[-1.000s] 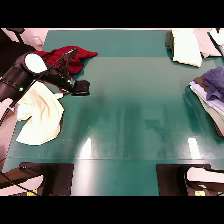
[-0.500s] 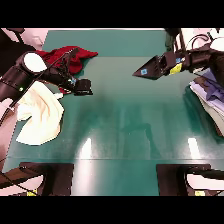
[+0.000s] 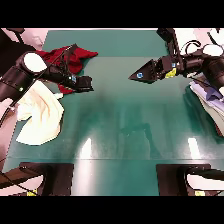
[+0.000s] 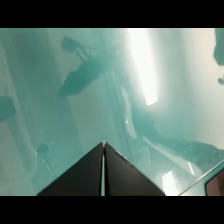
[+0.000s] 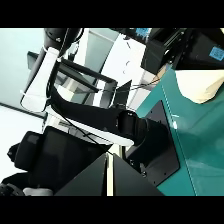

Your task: Fold the shirts.

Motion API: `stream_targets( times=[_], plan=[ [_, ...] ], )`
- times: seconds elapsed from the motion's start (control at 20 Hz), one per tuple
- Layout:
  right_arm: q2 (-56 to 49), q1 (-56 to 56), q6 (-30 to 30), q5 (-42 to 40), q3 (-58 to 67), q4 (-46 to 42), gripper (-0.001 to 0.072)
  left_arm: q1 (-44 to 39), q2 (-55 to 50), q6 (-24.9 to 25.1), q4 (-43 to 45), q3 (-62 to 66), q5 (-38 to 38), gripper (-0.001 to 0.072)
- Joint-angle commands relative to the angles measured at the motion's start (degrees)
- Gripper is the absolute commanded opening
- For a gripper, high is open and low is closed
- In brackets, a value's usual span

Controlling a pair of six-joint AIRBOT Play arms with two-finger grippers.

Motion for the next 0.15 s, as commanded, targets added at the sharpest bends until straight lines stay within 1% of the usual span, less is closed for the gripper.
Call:
stream_targets(
  times=[0.0, 0.1],
  plan=[
    [0.0, 0.1, -0.1, 0.2, -0.1, 0.4, 0.0053, 0.0, 0.0, 0.0, 0.0, 0.0, 2.2, 0.0021],
    [0.0, 0.1, -0.1, 0.2, -0.1, 0.4, 0.0053, 0.0, 0.0, 0.0, 0.0, 0.0, 3.3, 0.0021]
  ],
)
